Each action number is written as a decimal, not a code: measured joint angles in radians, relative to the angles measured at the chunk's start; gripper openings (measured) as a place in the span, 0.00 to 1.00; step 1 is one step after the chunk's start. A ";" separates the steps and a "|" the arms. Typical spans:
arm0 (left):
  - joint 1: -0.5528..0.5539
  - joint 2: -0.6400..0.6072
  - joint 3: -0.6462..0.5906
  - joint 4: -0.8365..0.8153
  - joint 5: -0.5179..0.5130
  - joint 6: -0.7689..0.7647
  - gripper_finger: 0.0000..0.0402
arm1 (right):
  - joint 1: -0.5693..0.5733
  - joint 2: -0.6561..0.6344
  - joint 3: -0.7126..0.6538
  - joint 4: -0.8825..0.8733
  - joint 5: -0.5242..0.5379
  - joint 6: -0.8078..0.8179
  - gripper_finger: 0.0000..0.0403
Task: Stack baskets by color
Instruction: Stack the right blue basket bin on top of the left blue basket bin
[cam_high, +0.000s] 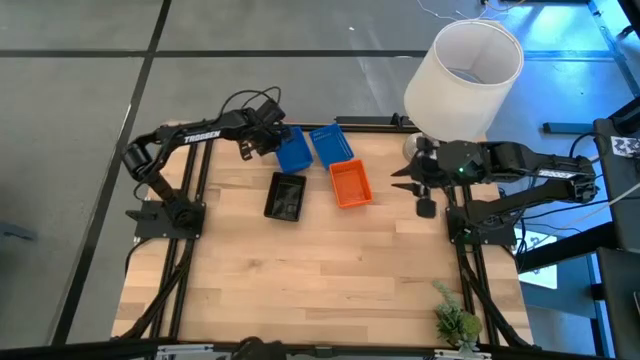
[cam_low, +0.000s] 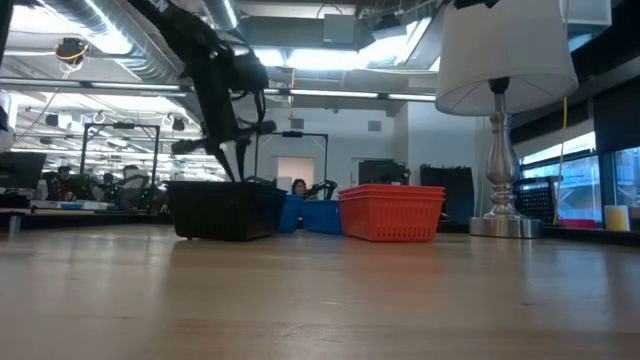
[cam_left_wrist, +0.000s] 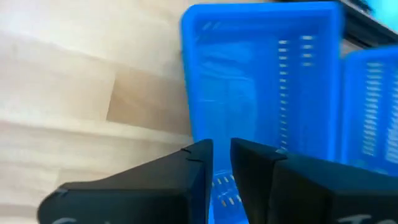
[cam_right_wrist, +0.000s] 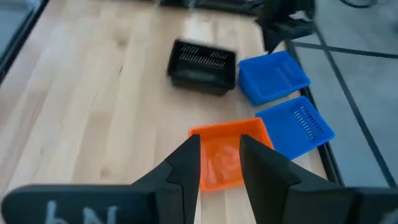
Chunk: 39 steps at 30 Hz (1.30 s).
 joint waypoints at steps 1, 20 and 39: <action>-0.006 -0.016 0.000 -0.001 -0.004 0.035 0.12 | -0.009 0.010 0.000 0.026 0.009 0.014 0.27; -0.259 -0.418 0.000 -0.001 -0.013 0.402 0.11 | -0.405 0.638 0.197 0.345 -0.060 0.306 0.27; -0.277 -0.423 0.000 -0.002 -0.013 0.486 0.11 | -0.576 0.994 0.322 0.285 -0.107 0.407 0.27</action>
